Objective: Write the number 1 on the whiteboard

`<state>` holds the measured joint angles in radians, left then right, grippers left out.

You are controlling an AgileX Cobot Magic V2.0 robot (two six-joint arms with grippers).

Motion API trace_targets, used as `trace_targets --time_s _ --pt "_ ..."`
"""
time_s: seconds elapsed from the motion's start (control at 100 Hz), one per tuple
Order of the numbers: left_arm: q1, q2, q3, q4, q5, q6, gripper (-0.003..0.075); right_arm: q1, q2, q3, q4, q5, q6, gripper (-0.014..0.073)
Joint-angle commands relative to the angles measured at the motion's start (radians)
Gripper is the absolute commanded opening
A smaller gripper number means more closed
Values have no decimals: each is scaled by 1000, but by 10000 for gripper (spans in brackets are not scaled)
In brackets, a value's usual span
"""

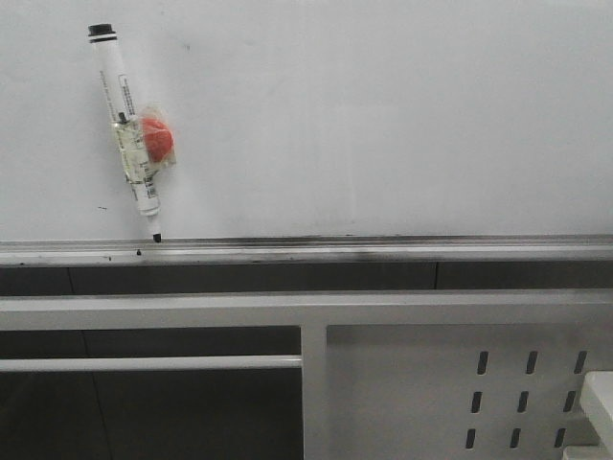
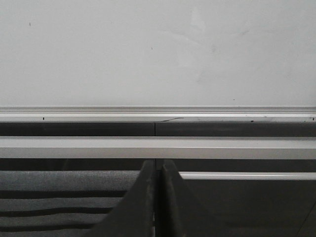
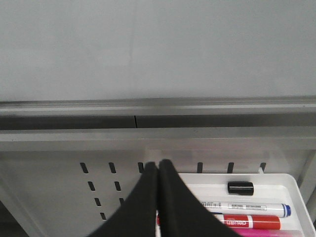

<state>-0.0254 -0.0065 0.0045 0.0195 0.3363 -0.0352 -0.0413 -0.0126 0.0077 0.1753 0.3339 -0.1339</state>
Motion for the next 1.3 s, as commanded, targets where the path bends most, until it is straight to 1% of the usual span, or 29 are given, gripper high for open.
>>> trace_targets --time_s 0.0,0.24,0.31,0.43,0.49,0.55,0.6,0.65,0.73,0.81,0.9,0.93,0.98,1.02,1.04,1.08,1.09,1.11,1.12,1.17,1.22,1.29 --pt "-7 -22 34 -8 -54 0 -20 -8 -18 14 -7 -27 -2 -69" --pt "-7 -22 34 -10 -71 0 -20 -8 -18 14 -7 -27 -2 -69" --pt "-7 -22 34 -19 -129 0 -20 -8 -18 14 -7 -27 -2 -69" --pt "-7 -22 34 -19 -273 0 -20 -8 -18 14 -7 -36 -2 -69" --pt "-7 -22 34 -19 -307 0 -20 -8 -18 14 -12 -33 -4 -69" --pt "-7 -22 34 -19 -317 0 -20 -8 -18 14 -50 -54 -6 -69" --pt "-7 -22 34 -19 -317 0 -20 -8 -18 14 -42 -119 -6 -69" --pt "-7 -22 34 -19 -319 0 -20 -8 -18 14 -33 -235 -6 -69" --pt "-7 -22 34 -19 -350 0 -20 -8 -18 14 -8 -381 -6 -69" --pt "-7 -22 34 -19 -410 0 -20 -8 -18 14 70 -476 -3 -69" --pt "-7 -22 34 -80 -498 -36 -20 -8 -18 14 80 -584 -3 -69" --pt "-7 -22 28 -96 -503 -39 -20 -8 -18 14 82 -654 11 -69" --pt "-7 -20 12 -98 -484 -44 -20 -8 -18 0 82 -716 60 -69" --pt "-7 -13 -14 -98 -430 -44 -20 -8 -18 -30 82 -672 87 -69" --pt "-7 -8 -26 -98 -389 -44 -20 -8 -16 -60 82 -603 87 -69" --pt "-7 7 -71 -98 -311 -44 -20 -8 -5 -141 82 -400 87 -69" --pt "-7 14 -87 -101 -267 -46 -20 -8 1 -171 82 -334 87 -69" --pt "-7 22 -103 -106 -243 -48 -20 -8 10 -200 82 -263 85 -69" --pt "-7 27 -118 -110 -232 -48 -20 -8 21 -227 80 -203 81 -69" --pt "-7 67 -168 -166 -191 -48 -20 -8 70 -312 80 -57 65 -69" --pt "-7 116 -212 -247 -195 -48 -20 -8 124 -377 80 10 65 -69" --pt "-7 166 -257 -323 -243 -48 -20 -8 188 -433 82 11 65 -69"
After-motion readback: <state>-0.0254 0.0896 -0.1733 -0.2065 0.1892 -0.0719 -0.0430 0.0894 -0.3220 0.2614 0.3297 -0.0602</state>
